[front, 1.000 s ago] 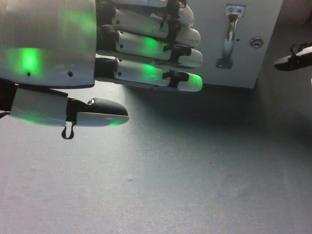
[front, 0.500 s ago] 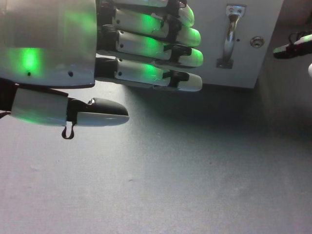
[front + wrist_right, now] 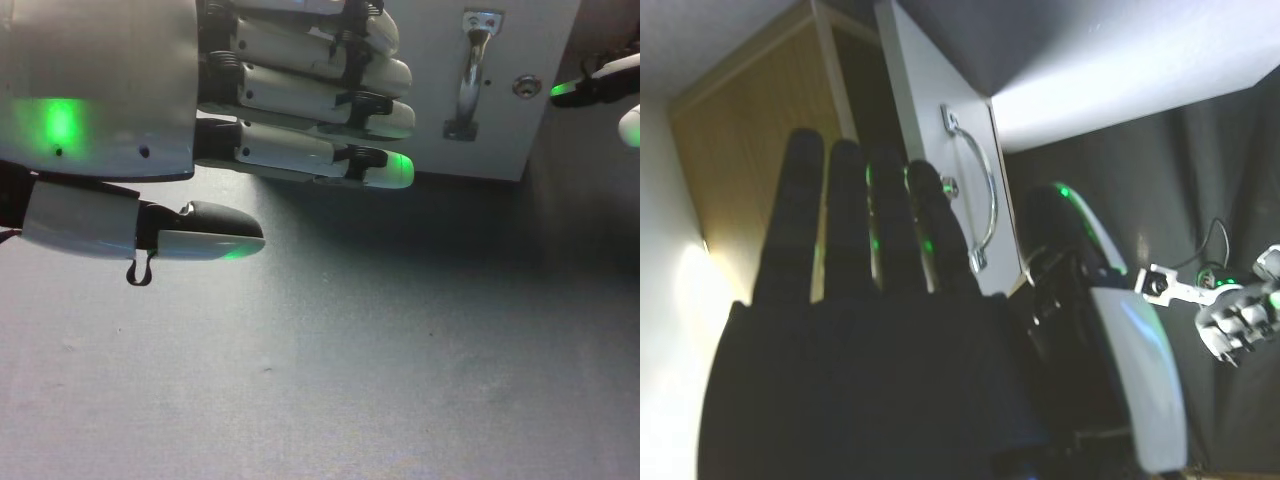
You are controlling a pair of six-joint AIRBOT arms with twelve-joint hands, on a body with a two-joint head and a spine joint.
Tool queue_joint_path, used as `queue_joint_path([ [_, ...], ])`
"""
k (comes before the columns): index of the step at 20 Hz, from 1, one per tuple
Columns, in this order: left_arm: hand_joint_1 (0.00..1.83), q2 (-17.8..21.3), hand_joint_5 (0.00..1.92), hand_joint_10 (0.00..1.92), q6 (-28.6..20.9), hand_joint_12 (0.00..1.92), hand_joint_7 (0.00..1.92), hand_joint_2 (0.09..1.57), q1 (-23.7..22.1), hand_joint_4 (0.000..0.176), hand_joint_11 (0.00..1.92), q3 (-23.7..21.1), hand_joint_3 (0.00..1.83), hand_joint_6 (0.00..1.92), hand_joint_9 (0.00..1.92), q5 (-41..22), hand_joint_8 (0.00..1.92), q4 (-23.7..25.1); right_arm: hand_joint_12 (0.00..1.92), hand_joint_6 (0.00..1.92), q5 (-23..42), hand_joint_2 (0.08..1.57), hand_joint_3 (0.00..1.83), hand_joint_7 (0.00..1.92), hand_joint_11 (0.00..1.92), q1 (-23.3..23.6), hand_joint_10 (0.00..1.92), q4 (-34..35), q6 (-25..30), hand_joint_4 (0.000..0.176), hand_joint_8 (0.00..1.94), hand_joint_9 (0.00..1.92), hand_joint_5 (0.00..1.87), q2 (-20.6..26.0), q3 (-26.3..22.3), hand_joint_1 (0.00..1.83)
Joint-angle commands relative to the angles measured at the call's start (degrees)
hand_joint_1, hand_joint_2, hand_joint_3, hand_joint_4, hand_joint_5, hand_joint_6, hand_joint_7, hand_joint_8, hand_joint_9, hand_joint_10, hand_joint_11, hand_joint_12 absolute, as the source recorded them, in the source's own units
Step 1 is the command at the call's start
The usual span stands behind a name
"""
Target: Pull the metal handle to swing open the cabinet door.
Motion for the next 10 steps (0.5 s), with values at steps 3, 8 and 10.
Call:
queue_joint_path([
  [3, 0.00, 0.35, 0.33, 0.00, 0.37, 0.76, 0.33, 1.57, -0.50, 0.000, 0.00, -0.22, 0.12, 0.00, 0.30, -1.16, 0.00, -5.61, 0.41, 0.00, -0.05, 1.57, 0.11, 0.11, 0.00, 0.86, 0.00, 3.68, 0.31, 0.000, 0.00, 0.10, 0.10, -0.72, 1.73, 0.00],
  [8, 0.00, 0.35, 0.33, 0.00, 0.37, 0.76, 0.34, 1.57, -0.50, 0.000, 0.00, -0.22, 0.13, 0.00, 0.31, -1.16, 0.00, -5.61, 0.41, 0.00, -0.76, 1.57, 0.10, 0.11, 0.00, 0.97, 0.00, 3.71, 0.32, 0.000, 0.00, 0.10, 0.09, -1.90, 3.02, 0.00],
  [10, 0.00, 0.36, 0.33, 0.00, 0.37, 0.78, 0.34, 1.57, -0.50, 0.000, 0.00, -0.22, 0.13, 0.00, 0.31, -1.16, 0.00, -5.60, 0.42, 0.00, -0.73, 1.57, 0.09, 0.11, 0.00, 1.01, 0.00, 3.74, 0.36, 0.000, 0.00, 0.11, 0.09, -1.97, 3.28, 0.00],
])
